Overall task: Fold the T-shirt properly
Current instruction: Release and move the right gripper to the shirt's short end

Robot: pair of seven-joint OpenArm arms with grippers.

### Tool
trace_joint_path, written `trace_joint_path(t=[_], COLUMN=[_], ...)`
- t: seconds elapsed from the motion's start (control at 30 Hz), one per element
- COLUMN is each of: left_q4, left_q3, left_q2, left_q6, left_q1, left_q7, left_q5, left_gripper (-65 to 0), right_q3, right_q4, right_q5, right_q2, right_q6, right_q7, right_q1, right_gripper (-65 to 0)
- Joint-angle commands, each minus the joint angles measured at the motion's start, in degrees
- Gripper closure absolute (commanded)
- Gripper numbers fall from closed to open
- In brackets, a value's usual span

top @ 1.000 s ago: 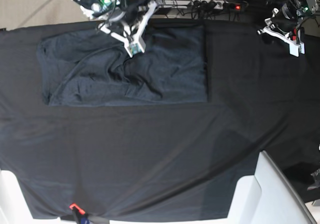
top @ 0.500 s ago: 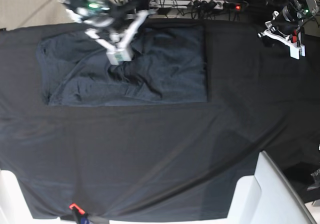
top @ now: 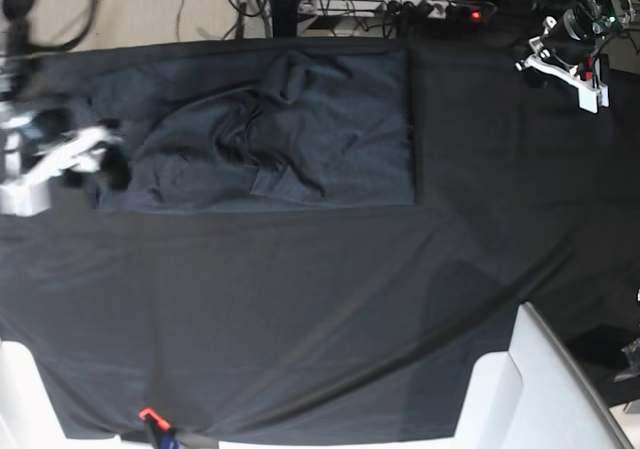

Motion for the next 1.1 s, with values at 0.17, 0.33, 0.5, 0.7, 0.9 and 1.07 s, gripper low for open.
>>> trace_joint_path(t=[0.17, 0.33, 0.5, 0.7, 0.9, 1.07], left_q4=[1.63, 3.47, 3.83, 3.83, 3.74, 3.56], left_q3=[-0.08, -0.08, -0.08, 0.0, 0.0, 0.0], left_q2=[-0.64, -0.47, -0.55, -0.55, -0.55, -0.47], left_q6=[-0.26, -0.26, -0.26, -0.26, -0.26, -0.26], left_q1=[0.43, 0.95, 1.39, 1.39, 1.22, 1.13], left_q7=[-0.79, -0.79, -0.88, -0.88, -0.88, -0.88], left_q5=[-0.73, -0.73, -0.73, -0.73, -0.73, -0.73], left_gripper=[0.0, 0.0, 0.0, 0.0, 0.0, 0.0], right_q3=[13.36, 13.27, 13.1, 12.83, 12.92, 12.83], right_q4=[-23.38, -37.44, -45.62, -46.32, -37.62, -30.59], right_q5=[2.67, -11.13, -16.85, -17.11, -17.11, -17.29], right_q2=[1.06, 2.73, 2.91, 1.42, -1.92, -5.35], right_q6=[22.32, 24.03, 24.03, 24.03, 24.03, 24.03], right_q7=[-12.22, -12.84, -13.1, -15.65, -21.28, -24.09], right_q1=[10.94, 17.53, 19.55, 18.23, 15.25, 13.75], right_gripper=[-57.0, -57.2, -57.3, -57.2, -57.2, -57.2])
